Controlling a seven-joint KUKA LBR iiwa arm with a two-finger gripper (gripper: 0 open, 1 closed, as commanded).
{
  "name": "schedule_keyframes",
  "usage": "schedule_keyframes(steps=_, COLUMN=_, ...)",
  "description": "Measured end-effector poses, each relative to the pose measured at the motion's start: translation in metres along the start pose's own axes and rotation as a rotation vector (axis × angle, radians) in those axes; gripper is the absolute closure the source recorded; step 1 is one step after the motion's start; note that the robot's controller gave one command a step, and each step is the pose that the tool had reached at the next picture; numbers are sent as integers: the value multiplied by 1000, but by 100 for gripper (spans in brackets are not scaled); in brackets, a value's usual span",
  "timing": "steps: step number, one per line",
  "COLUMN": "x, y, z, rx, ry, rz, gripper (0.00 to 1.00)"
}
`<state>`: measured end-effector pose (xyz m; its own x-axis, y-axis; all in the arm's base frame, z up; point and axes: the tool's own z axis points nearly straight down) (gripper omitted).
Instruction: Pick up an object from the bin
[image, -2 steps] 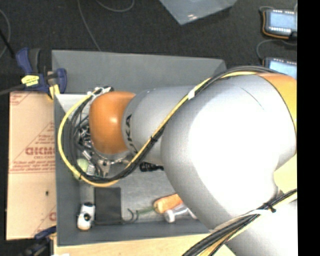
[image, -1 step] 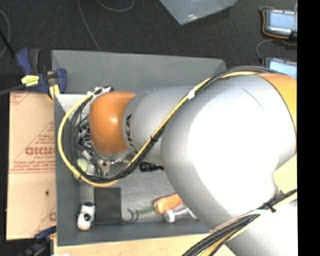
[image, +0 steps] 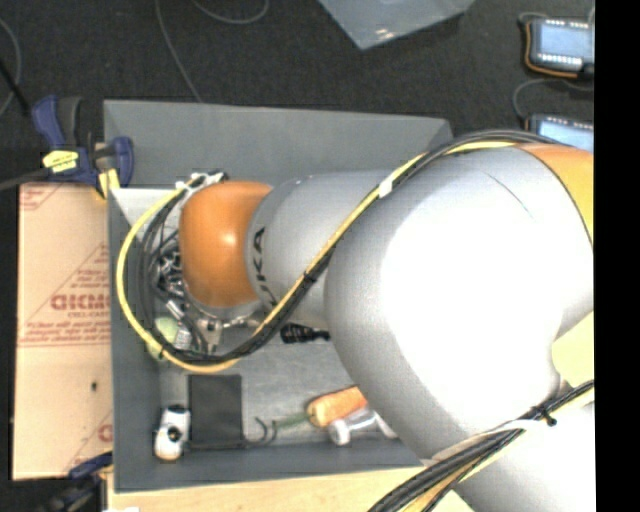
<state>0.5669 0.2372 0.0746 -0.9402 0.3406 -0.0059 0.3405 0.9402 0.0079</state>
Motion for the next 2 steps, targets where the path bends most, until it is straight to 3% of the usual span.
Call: schedule_keyframes(steps=2, x=-2, y=1, z=-18, rx=-5, ry=-4, rz=0, gripper=100)
